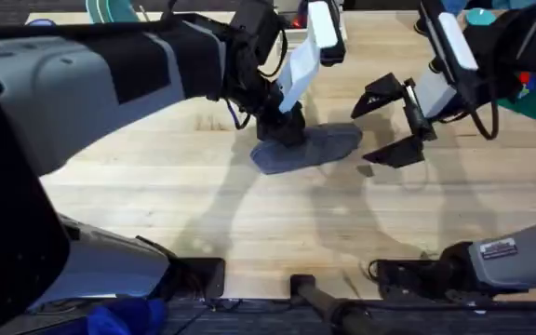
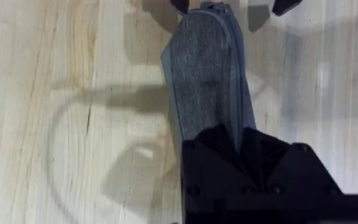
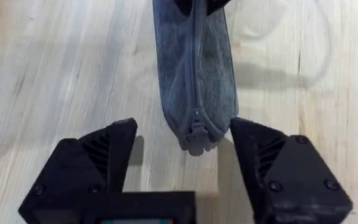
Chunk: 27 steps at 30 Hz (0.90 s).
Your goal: Unzip the bag, pick up the pens from the table one at a time and place them inside, then zip the bag closed.
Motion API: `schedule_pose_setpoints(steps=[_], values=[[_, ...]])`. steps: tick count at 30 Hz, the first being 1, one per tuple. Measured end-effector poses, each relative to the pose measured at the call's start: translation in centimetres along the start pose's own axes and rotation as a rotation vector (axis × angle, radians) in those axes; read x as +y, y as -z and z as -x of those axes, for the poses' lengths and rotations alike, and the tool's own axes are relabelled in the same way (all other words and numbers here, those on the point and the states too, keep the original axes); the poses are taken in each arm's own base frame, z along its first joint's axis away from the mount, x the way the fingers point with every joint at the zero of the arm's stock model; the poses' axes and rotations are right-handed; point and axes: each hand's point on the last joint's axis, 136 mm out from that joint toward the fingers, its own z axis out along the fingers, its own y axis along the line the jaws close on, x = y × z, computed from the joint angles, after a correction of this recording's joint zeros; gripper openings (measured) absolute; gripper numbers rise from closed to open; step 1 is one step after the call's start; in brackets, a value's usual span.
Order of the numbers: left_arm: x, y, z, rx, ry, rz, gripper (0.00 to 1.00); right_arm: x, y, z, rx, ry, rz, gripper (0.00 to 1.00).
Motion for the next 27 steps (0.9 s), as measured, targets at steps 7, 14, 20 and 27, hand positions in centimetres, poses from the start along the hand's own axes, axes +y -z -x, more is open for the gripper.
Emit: schedule_pose_setpoints(steps=[7,14,20,27], values=[[0.00,0.00,0.00,0.000,0.000,0.000,0.044,0.01,0.00,-0.04,0.003,0.000,0.001,0.870],[-0.08,0.00,-0.03,0.001,0.002,-0.003,0.044,-0.10,0.02,-0.10,0.006,0.009,-0.002,0.190],[-0.08,0.00,-0.03,0.001,0.002,-0.004,0.044,-0.17,0.07,-0.12,0.008,0.011,-0.005,0.038],[-0.08,0.00,-0.03,0.001,0.002,-0.004,0.044,-0.17,0.07,-0.11,0.008,0.010,-0.004,0.029]])
